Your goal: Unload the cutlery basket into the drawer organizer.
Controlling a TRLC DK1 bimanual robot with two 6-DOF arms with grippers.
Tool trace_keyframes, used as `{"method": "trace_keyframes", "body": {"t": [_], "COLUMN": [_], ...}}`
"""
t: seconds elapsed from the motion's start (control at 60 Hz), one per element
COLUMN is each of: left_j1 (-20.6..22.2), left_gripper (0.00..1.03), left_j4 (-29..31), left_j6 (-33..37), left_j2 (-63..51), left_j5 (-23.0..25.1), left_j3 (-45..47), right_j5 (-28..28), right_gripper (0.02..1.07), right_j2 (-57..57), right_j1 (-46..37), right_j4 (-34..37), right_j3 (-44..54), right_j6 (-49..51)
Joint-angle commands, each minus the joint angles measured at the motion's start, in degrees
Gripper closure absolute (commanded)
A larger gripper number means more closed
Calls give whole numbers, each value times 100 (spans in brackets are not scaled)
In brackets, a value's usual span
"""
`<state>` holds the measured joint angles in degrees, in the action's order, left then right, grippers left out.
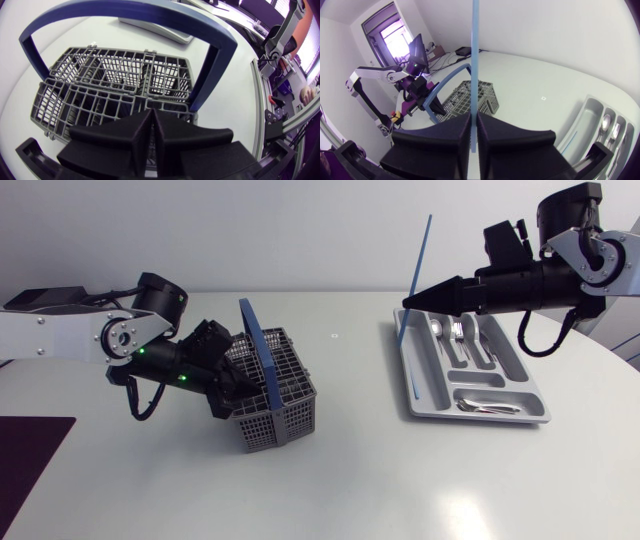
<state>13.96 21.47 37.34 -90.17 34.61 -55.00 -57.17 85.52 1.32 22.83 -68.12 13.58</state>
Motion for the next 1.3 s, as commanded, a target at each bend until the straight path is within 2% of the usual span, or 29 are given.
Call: {"method": "trace_keyframes", "body": {"t": [0.0, 0.1, 0.15, 0.183, 0.317, 0.417, 0.5, 0.733, 0.9, 0.967, 1.033, 1.067, 1.133, 1.183, 1.283], "left_j1": [63, -156, -358, -622, -1123, -1325, -1554, -2020, -2195, -2231, -2248, -2248, -2248, -2257, -2239], "left_gripper": [90, 90, 90, 90, 88, 87, 87, 87, 87, 87, 87, 87, 87, 87, 87], "left_j4": [76, 138, 305, 322, 226, -3, -732, -2543, -3290, -3571, -3809, -3914, -4072, -4283, -4512], "left_j6": [71, 1, 1, -8, -69, -69, -298, -957, -1370, -1519, -1625, -1678, -1739, -1836, -2020], "left_j2": [-211, 105, 351, 615, 1098, 1168, 1125, 342, -203, -370, -510, -554, -625, -704, -1020], "left_j5": [-121, -112, 46, 318, 371, 441, 441, 441, 441, 450, 494, 512, 547, 600, 608], "left_j3": [86, -37, -133, -169, -195, -116, 69, 218, 104, 86, 86, 86, 86, 86, -98], "right_j5": [83, 259, 443, 716, 1595, 2140, 2570, 3247, 3335, 3405, 3467, 3511, 3563, 3686, 3669], "right_gripper": [102, 102, 102, 102, 102, 102, 102, 102, 100, 83, 54, 37, 15, 6, 6], "right_j2": [158, 457, 677, 906, 1661, 2004, 2197, 2567, 3085, 3199, 3243, 3252, 3173, 2962, 2321], "right_j1": [-44, -88, -123, -132, -176, -176, -194, -361, -449, -422, -370, -334, -290, -220, -36], "right_j4": [187, 380, 521, 670, 1259, 1444, 1444, 1321, 1312, 1329, 1347, 1382, 1391, 1329, 1057], "right_j3": [0, -184, -307, -439, -923, -1098, -1160, -1230, -1512, -1608, -1670, -1705, -1714, -1608, -1186], "right_j6": [74, 65, 65, 48, -5, -137, -321, -752, -805, -805, -849, -857, -857, -831, -699]}}
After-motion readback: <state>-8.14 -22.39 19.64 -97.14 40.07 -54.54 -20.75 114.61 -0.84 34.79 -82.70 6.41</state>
